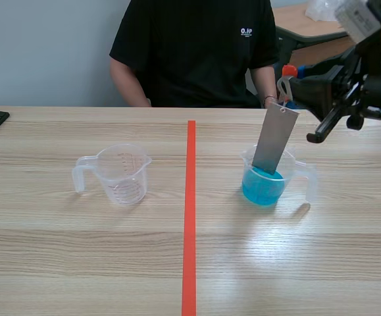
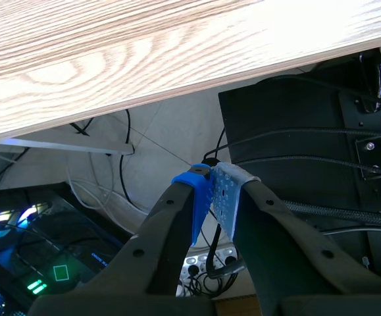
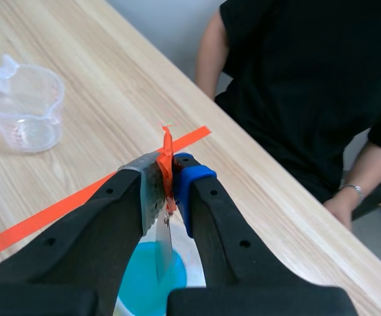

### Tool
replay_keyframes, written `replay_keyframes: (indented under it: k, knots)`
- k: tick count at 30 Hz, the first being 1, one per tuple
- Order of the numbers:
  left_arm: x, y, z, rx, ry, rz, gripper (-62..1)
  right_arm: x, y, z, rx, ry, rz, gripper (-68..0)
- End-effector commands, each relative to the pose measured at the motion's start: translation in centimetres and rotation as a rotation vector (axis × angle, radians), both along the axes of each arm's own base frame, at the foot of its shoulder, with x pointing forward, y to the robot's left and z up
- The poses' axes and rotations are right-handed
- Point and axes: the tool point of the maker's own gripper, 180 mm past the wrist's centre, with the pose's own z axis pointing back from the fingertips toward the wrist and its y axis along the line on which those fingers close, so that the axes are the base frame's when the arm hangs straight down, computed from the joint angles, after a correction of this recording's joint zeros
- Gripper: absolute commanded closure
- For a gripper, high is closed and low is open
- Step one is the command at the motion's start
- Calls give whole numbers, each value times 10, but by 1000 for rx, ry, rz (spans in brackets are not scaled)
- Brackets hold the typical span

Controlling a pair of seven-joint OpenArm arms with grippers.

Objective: Do the redox reaction experiment.
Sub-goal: 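Lower the plate into the blue solution, then hold the plate still in the solution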

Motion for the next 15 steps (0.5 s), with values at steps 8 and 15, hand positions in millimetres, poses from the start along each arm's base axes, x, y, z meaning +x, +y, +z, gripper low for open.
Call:
replay_keyframes:
  k: [8, 15]
  knots:
    - [3, -3, 3, -14, -16, 1, -47, 7, -1, -19, 12, 2, -5, -15]
    - [3, -3, 3, -14, -16, 1, -47, 7, -3, -41, -18, 26, -13, -15]
